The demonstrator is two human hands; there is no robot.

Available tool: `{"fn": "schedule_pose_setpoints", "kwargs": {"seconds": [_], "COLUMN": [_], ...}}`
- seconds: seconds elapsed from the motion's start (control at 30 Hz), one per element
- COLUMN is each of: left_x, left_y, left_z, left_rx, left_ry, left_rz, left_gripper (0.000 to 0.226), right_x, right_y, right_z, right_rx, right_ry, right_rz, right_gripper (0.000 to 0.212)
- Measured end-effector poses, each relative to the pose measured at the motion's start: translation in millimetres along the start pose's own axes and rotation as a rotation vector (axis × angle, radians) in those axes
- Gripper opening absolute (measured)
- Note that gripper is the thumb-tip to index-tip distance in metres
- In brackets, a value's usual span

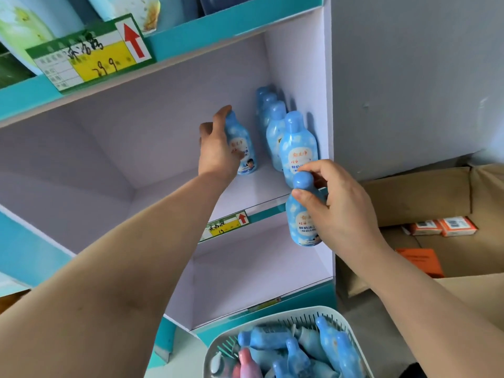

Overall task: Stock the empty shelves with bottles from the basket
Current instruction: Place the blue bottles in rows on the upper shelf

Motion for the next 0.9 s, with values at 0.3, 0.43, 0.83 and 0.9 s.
{"fn": "schedule_pose_setpoints", "kwargs": {"seconds": [0.3, 0.43, 0.83, 0.9], "left_x": [34.9, 40.5, 12.3, -4.8], "left_y": [-14.8, -17.1, -3.8, 7.0], "left_z": [15.9, 18.0, -11.8, -22.8], "left_rx": [0.028, 0.051, -0.014, -0.018], "left_ry": [0.05, 0.056, 0.029, -0.074], "left_rz": [-0.022, -0.024, 0.003, 0.064], "left_gripper": [0.087, 0.087, 0.081, 0.059], "right_x": [4.9, 5.5, 6.3, 4.5], "right_y": [8.2, 7.5, -5.6, -16.2], "right_z": [3.0, 3.0, 7.1, 4.6], "right_rx": [-0.001, -0.001, 0.022, 0.027], "right_ry": [0.003, 0.01, 0.001, 0.01], "right_rz": [-0.017, -0.021, 0.007, 0.008], "right_gripper": [0.024, 0.023, 0.023, 0.024]}}
Point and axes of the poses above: each hand's wrist, its own x-axis towards the middle knuckle, its own z-axis out of the palm, y = z × x, the point moved 10 cm from there along x, towards the middle knuckle, and after that the axes turned 2 degrees about y, right-handed, at the moved point
